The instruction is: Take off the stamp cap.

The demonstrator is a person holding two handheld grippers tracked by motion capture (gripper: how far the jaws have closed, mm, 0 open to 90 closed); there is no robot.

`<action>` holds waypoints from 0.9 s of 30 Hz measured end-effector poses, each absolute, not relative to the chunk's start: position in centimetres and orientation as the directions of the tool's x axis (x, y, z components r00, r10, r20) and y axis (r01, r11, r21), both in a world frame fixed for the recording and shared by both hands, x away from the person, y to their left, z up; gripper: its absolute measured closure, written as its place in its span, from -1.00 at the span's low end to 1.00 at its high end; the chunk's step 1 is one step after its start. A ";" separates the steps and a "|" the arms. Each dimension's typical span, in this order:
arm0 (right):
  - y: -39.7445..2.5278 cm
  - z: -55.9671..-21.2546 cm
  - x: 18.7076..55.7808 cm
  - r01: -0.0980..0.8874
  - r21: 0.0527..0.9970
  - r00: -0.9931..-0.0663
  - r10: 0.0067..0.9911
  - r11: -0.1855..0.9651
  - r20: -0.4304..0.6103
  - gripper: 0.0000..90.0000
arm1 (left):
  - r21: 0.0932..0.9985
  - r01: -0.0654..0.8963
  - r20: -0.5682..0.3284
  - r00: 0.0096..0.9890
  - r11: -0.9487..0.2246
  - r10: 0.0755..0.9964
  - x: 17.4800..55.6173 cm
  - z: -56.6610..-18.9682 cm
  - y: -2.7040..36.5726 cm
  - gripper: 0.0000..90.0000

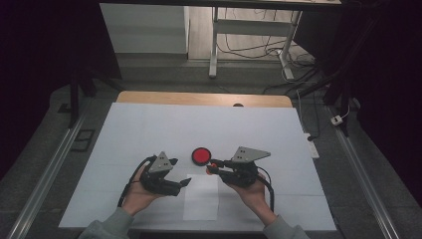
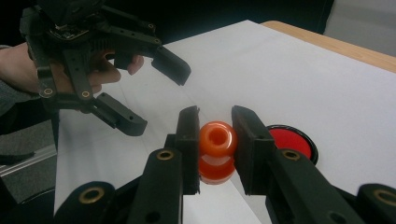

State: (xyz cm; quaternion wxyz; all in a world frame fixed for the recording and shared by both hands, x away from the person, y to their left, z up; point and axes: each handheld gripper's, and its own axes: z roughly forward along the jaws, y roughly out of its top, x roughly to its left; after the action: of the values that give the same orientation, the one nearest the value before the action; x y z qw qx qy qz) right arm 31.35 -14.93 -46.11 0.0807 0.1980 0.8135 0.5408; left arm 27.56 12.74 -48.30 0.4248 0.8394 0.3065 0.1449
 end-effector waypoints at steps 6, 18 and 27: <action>-14.8 -46.1 31.3 0.234 0.912 -0.909 0.408 0.337 0.083 0.60 | 0.803 0.387 -0.020 0.777 -0.453 0.629 27.7 -48.2 12.2 -0.55; -14.6 -46.1 31.2 0.225 0.913 -0.913 0.400 0.339 0.077 0.60 | 0.803 0.380 -0.027 0.791 -0.458 0.611 27.9 -48.1 11.1 -0.54; -14.4 -46.2 31.3 0.231 0.910 -0.914 0.397 0.343 0.082 0.60 | 0.803 0.372 -0.026 0.802 -0.465 0.596 28.0 -48.0 10.2 -0.53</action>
State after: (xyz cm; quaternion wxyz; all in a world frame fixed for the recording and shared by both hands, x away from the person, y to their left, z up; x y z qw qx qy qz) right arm 31.27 -14.37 -46.24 0.0769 0.1923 0.8160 0.5397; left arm 28.03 10.22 -48.01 0.4308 0.8459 0.2861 0.1302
